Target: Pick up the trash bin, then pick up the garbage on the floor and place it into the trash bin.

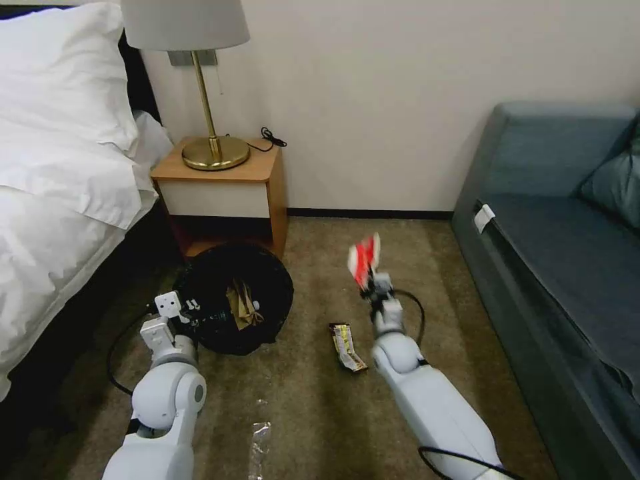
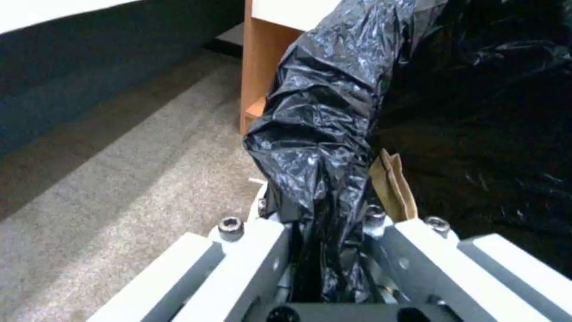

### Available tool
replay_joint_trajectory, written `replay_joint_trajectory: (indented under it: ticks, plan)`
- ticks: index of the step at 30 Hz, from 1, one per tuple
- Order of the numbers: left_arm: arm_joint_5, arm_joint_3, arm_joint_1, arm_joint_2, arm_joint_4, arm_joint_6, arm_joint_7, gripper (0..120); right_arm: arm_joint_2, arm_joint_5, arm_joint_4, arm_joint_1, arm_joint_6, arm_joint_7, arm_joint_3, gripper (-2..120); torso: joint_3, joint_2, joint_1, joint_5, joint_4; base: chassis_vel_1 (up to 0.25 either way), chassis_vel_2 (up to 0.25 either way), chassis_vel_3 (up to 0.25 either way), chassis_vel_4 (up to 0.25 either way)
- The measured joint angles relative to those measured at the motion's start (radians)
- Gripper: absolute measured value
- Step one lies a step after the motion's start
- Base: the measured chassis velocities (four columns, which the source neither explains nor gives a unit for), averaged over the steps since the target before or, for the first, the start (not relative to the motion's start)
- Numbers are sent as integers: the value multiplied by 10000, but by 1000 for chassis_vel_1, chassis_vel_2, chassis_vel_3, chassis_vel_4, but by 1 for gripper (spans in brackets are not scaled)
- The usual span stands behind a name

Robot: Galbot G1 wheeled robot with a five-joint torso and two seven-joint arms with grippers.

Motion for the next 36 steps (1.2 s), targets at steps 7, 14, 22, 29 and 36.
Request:
replay_joint_trajectory:
  ticks: [7,14,22,29,36]
  plan:
    - [-111,-89,-123,26,150,38,1,2,160,604,1062,681,-139,76,-1519,0,0,1,0,3,1,0,0,0,0]
    - [-112,-57,-309,-63,312,66,-4,2,139,825,1487,1074,-354,151,-2248,0,1,-1,0,3,-1,0,0,0,0]
    - [-155,21,-489,-219,447,311,-155,2,-56,920,1710,1118,-515,214,-3025,0,0,0,0,4,-2,0,0,0,0]
    - [-219,61,-534,-307,480,468,-271,2,-14,746,1555,804,-519,209,-3371,0,0,0,0,4,-2,0,0,0,0]
    - [-548,152,-533,-357,380,646,-421,2,-36,206,1106,127,-633,75,-3516,12,0,0,0,5,-2,0,0,0,0]
